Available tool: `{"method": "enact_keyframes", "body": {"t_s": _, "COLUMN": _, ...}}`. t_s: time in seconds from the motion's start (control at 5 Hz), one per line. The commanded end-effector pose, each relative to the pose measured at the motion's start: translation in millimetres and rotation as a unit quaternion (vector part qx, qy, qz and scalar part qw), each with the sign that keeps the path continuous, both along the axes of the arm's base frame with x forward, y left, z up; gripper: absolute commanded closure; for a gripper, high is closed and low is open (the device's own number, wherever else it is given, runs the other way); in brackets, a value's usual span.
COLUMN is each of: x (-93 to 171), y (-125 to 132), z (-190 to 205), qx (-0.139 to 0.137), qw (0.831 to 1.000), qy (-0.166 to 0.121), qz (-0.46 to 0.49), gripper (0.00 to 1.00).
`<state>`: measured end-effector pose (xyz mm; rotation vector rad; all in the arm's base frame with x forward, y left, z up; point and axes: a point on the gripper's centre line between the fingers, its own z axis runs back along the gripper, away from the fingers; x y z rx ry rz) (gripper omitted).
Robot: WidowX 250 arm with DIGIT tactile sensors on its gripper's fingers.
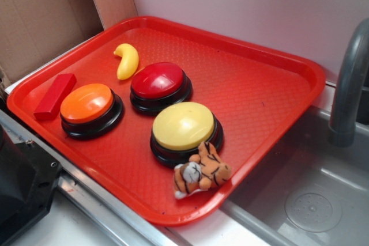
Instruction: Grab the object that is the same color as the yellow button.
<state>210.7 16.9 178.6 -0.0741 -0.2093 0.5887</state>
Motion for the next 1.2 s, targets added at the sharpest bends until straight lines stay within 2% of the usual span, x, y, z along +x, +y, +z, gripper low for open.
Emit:
{"method": "enact_keyframes", "body": {"t_s": 0.0, "x": 32, "y": 34, "z": -45, "qx": 0.001, "qw": 0.993, "qy": -0.040, "qz": 0.108, "gripper": 0.00}}
{"method": "enact_keyframes", "body": {"t_s": 0.2, "x": 42, "y": 46, "z": -73, "qx": 0.000, "qw": 0.988, "qy": -0.037, "qz": 0.149, "gripper": 0.00}}
{"method": "enact_keyframes", "body": {"t_s": 0.4, "x": 52, "y": 62, "z": -110, "qx": 0.023, "qw": 0.984, "qy": -0.016, "qz": 0.175, "gripper": 0.00}}
{"method": "enact_keyframes", "body": {"t_s": 0.6, "x": 58, "y": 75, "z": -120, "qx": 0.023, "qw": 0.979, "qy": -0.029, "qz": 0.199, "gripper": 0.00}}
{"method": "enact_keyframes", "body": {"t_s": 0.8, "x": 63, "y": 80, "z": -137, "qx": -0.011, "qw": 0.980, "qy": -0.011, "qz": 0.201, "gripper": 0.00}}
{"method": "enact_keyframes", "body": {"t_s": 1.0, "x": 67, "y": 81, "z": -146, "qx": -0.009, "qw": 0.980, "qy": -0.009, "qz": 0.199, "gripper": 0.00}}
